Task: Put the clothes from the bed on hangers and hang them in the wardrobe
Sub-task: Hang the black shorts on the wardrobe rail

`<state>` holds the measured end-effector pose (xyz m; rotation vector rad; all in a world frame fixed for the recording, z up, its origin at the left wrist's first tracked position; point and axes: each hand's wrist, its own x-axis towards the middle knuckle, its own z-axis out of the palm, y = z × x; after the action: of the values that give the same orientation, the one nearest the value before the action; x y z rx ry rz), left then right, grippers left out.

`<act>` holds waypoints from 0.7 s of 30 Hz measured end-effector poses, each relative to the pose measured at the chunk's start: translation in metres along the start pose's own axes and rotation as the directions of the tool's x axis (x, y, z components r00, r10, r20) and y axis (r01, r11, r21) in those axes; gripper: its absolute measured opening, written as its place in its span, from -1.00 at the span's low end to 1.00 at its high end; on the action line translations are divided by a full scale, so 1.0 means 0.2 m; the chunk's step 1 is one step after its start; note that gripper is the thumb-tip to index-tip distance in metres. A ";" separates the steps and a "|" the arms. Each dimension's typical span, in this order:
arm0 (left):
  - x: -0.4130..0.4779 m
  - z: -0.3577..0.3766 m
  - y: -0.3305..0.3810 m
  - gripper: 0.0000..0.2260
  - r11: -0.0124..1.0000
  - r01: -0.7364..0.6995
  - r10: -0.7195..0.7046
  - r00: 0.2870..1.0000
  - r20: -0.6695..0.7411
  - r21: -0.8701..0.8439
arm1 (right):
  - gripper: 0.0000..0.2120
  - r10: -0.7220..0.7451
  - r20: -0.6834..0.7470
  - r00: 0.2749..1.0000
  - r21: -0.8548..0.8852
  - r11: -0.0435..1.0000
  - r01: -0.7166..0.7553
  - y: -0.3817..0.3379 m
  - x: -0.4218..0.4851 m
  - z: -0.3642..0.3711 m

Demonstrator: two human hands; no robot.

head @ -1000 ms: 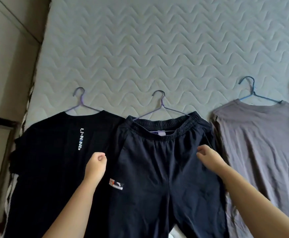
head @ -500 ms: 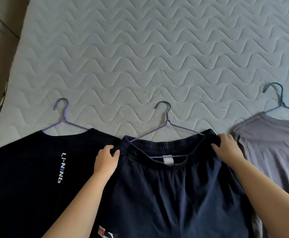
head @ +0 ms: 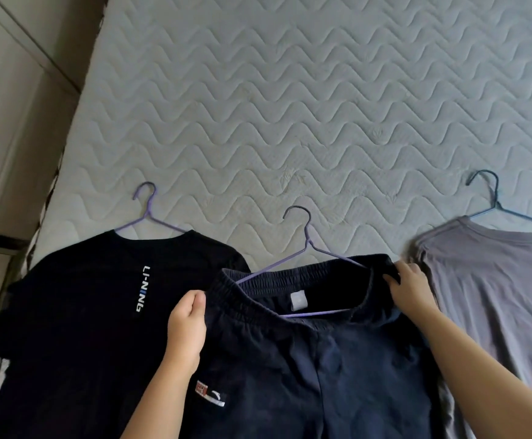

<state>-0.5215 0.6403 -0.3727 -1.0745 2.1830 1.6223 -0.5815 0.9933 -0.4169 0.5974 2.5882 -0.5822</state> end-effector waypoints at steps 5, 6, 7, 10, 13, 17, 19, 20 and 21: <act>-0.32 -0.20 0.06 -0.74 0.992 -0.014 0.005 0.997 -0.075 -0.126 | -0.74 -0.068 0.088 0.994 0.157 0.986 0.054 -0.02 -0.25 -0.16; -0.38 -0.24 0.07 -0.75 0.991 -0.016 0.005 0.996 -0.087 -0.132 | -0.73 -0.086 0.107 0.991 0.164 0.984 0.067 -0.01 -0.31 -0.19; -0.44 -0.27 0.07 -0.75 0.991 -0.020 0.006 0.995 -0.101 -0.134 | -0.71 -0.105 0.125 0.987 0.154 0.984 0.085 0.00 -0.36 -0.22; -0.61 -0.38 0.07 -0.76 0.990 -0.031 0.012 0.990 -0.141 -0.138 | -0.71 -0.157 0.203 0.967 0.107 0.985 0.137 0.06 -0.53 -0.30; -0.80 -0.48 0.03 -0.76 0.992 -0.037 0.017 0.987 -0.160 -0.124 | -0.75 -0.193 0.290 0.937 0.062 0.981 0.182 0.12 -0.70 -0.38; -1.06 -0.59 -0.05 -0.77 0.993 -0.007 -0.013 0.986 -0.167 -0.119 | -0.84 -0.192 0.258 0.947 0.105 0.980 0.170 0.19 -1.00 -0.39; -1.21 -0.62 -0.09 -0.78 0.989 0.041 -0.063 0.985 -0.158 -0.143 | -0.82 -0.161 0.209 0.965 0.148 0.980 0.131 0.25 -1.17 -0.35; -1.28 -0.64 -0.12 -0.78 0.988 0.058 -0.081 0.985 -0.155 -0.146 | -0.80 -0.142 0.190 0.972 0.158 0.981 0.112 0.28 -1.25 -0.32; -1.36 -0.65 -0.16 -0.77 0.989 0.063 -0.085 0.984 -0.159 -0.137 | -0.79 -0.124 0.181 0.976 0.162 0.982 0.095 0.32 -1.33 -0.29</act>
<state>-0.2762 0.6342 -0.1944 -1.3551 2.1303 1.7211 -0.3482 0.9907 -0.2609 0.4240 2.4220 -0.8374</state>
